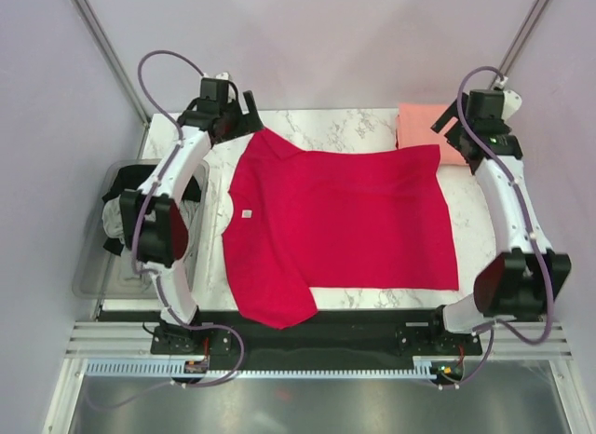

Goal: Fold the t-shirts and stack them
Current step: Flatten the tshirt out, then fold the tshirt

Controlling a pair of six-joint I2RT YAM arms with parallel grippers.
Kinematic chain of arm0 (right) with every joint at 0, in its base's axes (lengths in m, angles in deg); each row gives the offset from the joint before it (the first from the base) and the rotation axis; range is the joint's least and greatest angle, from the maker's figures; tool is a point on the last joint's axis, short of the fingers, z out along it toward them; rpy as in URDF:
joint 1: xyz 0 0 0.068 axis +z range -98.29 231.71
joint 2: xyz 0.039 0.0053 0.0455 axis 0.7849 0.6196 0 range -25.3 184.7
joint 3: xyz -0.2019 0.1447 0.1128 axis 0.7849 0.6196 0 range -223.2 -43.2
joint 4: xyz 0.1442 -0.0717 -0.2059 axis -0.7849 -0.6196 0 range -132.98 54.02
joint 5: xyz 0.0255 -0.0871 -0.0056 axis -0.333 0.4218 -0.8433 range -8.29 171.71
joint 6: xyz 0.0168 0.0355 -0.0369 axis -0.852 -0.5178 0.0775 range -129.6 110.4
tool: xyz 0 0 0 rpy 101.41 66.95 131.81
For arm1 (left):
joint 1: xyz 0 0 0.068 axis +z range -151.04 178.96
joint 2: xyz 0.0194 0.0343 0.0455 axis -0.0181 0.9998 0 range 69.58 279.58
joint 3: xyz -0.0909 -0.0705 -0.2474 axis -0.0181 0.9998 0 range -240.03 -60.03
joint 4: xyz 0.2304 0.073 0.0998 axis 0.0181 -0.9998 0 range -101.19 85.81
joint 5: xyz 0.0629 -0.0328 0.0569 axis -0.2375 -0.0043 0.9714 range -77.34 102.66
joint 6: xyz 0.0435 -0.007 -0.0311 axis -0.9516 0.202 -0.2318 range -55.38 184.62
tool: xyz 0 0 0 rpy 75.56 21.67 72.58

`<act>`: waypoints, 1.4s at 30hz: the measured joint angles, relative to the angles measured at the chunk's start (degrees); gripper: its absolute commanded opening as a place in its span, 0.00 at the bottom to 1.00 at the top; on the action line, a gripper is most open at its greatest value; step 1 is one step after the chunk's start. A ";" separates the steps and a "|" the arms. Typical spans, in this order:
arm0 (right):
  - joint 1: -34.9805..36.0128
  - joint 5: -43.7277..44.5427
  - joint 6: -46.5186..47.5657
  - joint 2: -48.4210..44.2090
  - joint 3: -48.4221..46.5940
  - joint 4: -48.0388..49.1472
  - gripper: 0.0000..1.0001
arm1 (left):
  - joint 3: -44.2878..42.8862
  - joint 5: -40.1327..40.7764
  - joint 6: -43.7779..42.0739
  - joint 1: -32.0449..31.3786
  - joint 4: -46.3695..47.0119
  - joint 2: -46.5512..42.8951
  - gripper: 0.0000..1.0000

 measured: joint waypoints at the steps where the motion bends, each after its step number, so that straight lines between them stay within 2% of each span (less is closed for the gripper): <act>1: -0.02 0.00 0.04 -3.65 2.73 0.57 0.98 | 2.86 -0.17 0.17 -0.28 1.27 -3.80 1.00; 7: -0.02 -0.17 1.31 -18.36 18.93 -0.63 0.98 | 26.73 0.55 1.57 -1.77 5.49 -28.87 0.97; 11: -0.02 -5.09 1.70 -25.66 31.71 -1.38 0.98 | 43.74 5.18 3.45 -5.62 1.66 -41.27 0.96; 15: 0.00 -11.58 1.42 -33.57 41.40 -2.29 0.98 | 55.36 9.92 9.22 -17.79 -7.13 -51.32 0.93; 17: 0.04 -13.79 0.98 -36.24 43.60 -2.75 0.98 | 59.60 10.47 13.64 -24.39 -11.32 -56.72 0.86; 20: 0.20 -15.26 0.07 -37.73 44.81 -3.58 0.98 | 64.76 10.36 20.44 -30.91 -14.99 -63.89 0.85; 29: 0.42 -14.91 -3.10 -43.74 51.69 -6.32 0.98 | 76.11 7.56 36.17 -45.07 -16.94 -67.69 0.68; 35: 0.42 -14.69 -3.28 -43.85 51.78 -6.75 0.98 | 83.25 4.59 43.78 -49.57 -12.24 -68.57 0.68; 42: 0.42 -14.64 -3.28 -43.98 52.00 -6.75 0.98 | 84.04 4.50 47.39 -51.04 -6.93 -65.02 0.67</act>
